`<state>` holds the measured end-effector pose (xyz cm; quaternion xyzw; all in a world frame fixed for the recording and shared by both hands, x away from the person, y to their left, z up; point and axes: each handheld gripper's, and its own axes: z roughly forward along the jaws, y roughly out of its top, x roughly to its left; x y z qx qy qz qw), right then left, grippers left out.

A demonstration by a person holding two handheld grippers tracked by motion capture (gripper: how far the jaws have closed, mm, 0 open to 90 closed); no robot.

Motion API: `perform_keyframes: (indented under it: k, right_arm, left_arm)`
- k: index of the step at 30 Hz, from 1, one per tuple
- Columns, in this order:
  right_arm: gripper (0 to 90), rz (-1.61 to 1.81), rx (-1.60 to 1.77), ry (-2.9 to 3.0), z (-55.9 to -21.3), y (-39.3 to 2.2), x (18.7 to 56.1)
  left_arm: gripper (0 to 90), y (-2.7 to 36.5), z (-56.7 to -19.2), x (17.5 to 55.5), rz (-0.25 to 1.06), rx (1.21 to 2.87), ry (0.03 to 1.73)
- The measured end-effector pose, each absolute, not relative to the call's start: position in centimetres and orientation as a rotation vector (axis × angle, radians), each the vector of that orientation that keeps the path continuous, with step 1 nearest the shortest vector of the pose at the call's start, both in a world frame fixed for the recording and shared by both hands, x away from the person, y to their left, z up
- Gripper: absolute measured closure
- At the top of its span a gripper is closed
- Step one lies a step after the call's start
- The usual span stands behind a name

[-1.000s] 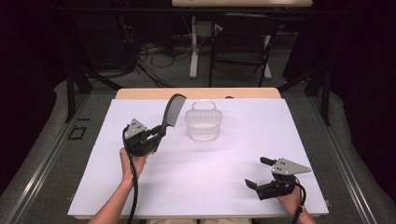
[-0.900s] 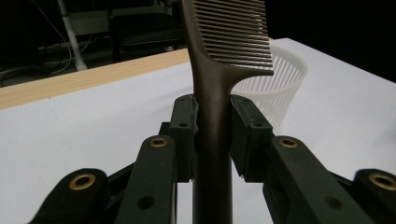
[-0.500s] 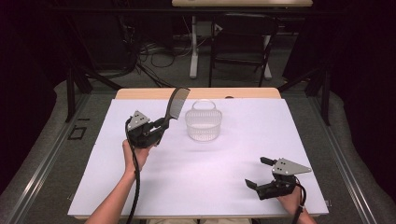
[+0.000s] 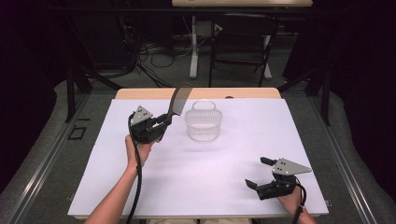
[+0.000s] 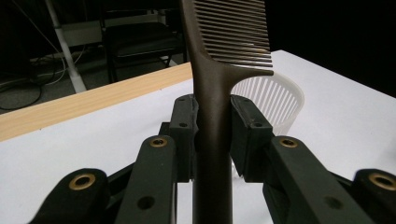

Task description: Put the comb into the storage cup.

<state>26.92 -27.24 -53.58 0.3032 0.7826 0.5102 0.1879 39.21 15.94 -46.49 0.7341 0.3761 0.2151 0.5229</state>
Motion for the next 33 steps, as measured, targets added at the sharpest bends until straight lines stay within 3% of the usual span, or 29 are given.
perform_keyframes:
  k: [33]
  right_arm:
    - [0.4,1.43,0.853,2.205,-53.6,-27.3,26.9]
  left_arm:
    - [72.4,13.9,-45.3,41.6,0.518,1.756,0.864]
